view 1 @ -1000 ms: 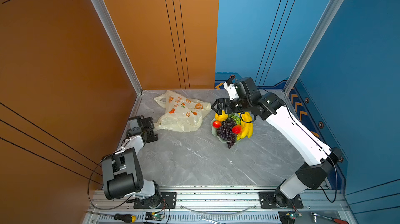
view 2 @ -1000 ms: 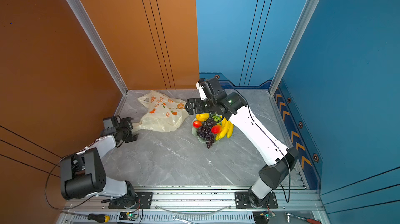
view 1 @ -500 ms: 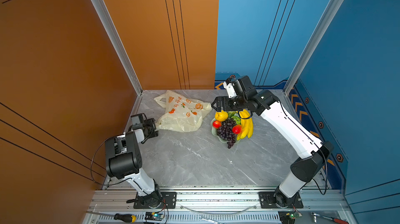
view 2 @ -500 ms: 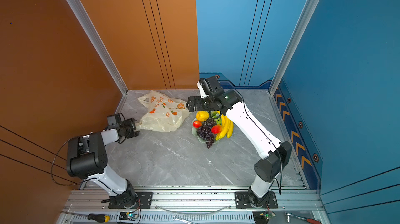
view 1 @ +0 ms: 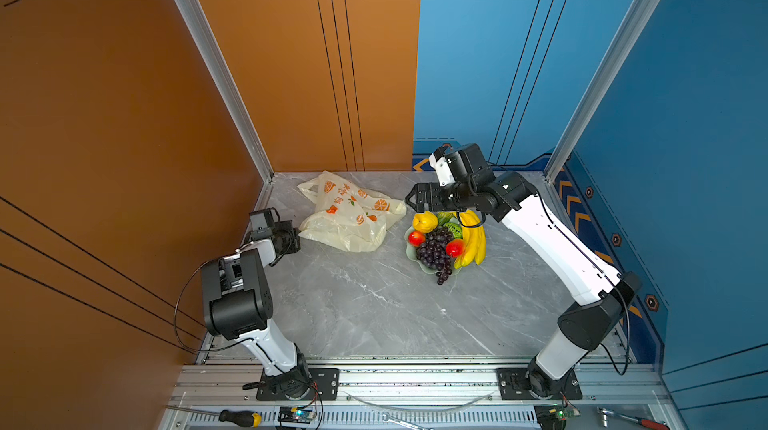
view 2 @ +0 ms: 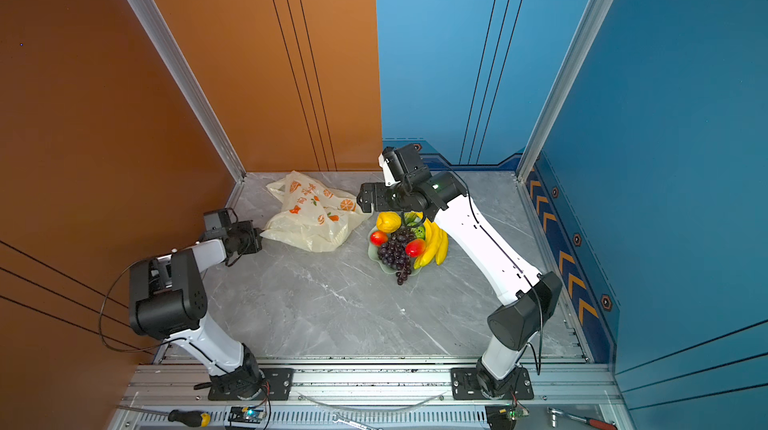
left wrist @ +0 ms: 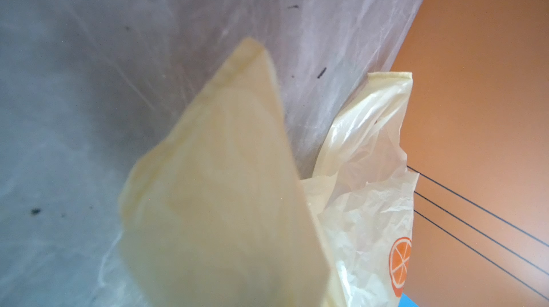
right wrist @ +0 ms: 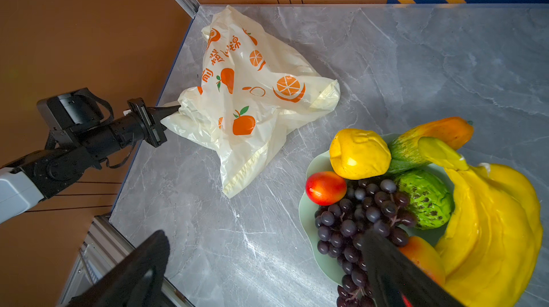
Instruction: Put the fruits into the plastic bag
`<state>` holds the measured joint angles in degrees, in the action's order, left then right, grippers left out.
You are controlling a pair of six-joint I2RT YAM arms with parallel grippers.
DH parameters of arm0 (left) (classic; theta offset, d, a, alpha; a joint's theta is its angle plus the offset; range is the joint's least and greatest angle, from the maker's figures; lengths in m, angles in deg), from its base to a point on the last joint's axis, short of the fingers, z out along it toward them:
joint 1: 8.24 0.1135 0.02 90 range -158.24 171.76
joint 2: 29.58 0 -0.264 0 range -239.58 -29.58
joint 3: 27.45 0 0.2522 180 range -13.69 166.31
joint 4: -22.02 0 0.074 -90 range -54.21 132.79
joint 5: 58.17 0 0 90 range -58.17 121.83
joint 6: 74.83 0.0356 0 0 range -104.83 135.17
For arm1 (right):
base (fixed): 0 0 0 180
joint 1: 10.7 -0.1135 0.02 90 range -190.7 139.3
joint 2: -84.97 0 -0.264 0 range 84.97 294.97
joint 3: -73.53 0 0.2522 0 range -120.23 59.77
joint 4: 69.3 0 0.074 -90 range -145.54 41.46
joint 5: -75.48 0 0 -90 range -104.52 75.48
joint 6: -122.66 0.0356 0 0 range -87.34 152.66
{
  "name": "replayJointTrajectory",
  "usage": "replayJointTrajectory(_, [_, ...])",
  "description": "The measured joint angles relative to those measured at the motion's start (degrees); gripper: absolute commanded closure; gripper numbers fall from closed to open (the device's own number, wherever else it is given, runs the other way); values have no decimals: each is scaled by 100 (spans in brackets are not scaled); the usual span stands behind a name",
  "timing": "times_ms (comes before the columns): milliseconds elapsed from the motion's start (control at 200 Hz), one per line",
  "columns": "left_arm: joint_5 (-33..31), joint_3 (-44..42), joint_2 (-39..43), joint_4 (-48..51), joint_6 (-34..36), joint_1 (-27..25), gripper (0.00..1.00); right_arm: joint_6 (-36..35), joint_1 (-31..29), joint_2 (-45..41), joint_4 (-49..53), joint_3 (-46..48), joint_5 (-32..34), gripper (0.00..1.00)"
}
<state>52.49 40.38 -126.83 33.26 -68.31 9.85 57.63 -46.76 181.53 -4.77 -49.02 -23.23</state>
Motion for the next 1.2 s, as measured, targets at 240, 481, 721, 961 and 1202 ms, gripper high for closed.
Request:
replayJointTrajectory(240, [-177, 1751, 743, 1947, 1915, -874, 100, 66, 7, -131, -63, 76, -9, 0])
replayJointTrajectory(481, [-905, 3108, 1480, 3565, 3775, -2140, 100, 264, 50, -439, -186, 98, -11, 0])
replayJointTrajectory(721, [-1447, 3692, 1888, 4623, 4924, -3084, 100, 511, 192, -1049, -201, 601, 0, 0])
replayJointTrajectory(961, [-1469, 3694, 2577, 5060, 5163, -3132, 100, 581, -127, -1141, -505, 2044, -7, 0])
replayJointTrajectory(1202, [-1405, 3753, 2708, 5178, 5318, -3517, 100, 706, -1624, -592, -1320, 2931, -459, 0])
